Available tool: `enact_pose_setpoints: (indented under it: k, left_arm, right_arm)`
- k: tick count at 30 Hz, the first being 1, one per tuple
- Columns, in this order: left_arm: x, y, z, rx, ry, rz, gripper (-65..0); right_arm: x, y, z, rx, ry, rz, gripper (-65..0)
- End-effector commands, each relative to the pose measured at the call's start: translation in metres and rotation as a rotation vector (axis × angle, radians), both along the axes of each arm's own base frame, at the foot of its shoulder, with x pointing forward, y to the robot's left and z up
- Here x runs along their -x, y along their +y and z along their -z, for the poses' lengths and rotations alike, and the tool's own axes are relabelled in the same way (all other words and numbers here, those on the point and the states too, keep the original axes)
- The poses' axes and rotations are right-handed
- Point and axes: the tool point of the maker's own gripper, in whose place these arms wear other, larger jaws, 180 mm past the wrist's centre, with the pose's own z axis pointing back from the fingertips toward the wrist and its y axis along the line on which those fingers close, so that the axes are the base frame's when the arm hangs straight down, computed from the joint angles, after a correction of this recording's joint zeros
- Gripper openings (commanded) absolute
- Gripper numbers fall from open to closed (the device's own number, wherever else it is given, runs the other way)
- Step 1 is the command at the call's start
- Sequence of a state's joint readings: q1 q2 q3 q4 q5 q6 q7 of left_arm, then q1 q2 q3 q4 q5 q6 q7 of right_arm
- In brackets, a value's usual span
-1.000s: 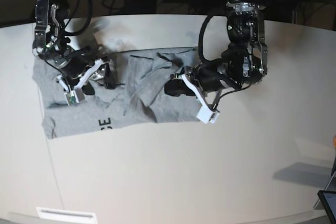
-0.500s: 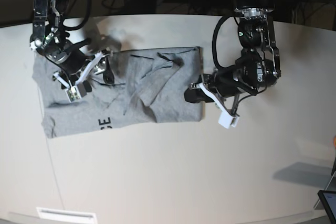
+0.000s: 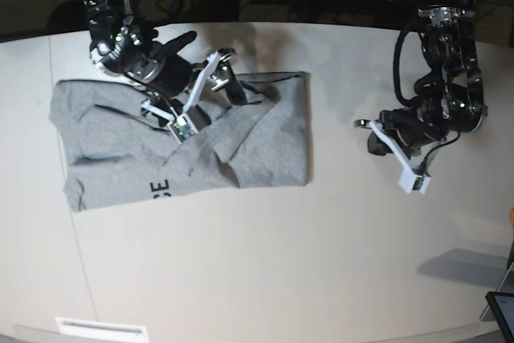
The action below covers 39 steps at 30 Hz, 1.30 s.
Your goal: Fold the T-shirt properly
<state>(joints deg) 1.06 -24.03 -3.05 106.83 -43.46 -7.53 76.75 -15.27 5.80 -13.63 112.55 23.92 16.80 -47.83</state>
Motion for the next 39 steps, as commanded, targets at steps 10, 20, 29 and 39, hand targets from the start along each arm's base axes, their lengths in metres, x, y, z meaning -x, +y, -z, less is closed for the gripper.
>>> enact_pose_setpoints:
  k: [10, 20, 29, 39]
  left_arm:
    - [0.018, 0.092, -0.006, -0.337, -0.015, -0.090, -65.0]
    - [0.051, 0.135, 0.022, -0.578, 0.090, -0.105, -65.0]
    - [0.056, 0.142, 0.023, -0.630, 0.100, -0.105, -65.0]
    - [0.063, 0.141, 0.028, -0.630, 0.115, -0.097, -65.0]
  right_arm:
    - [0.013, 0.044, -0.009, -0.111, 0.071, 0.060, -22.3]
    - [0.020, 0.055, -0.007, -0.126, 0.112, 0.075, -22.6]
    - [0.020, 0.056, 0.006, -0.104, 0.135, 0.061, -22.6]
    - [0.006, 0.057, -0.002, -0.105, 0.096, 0.059, -22.6]
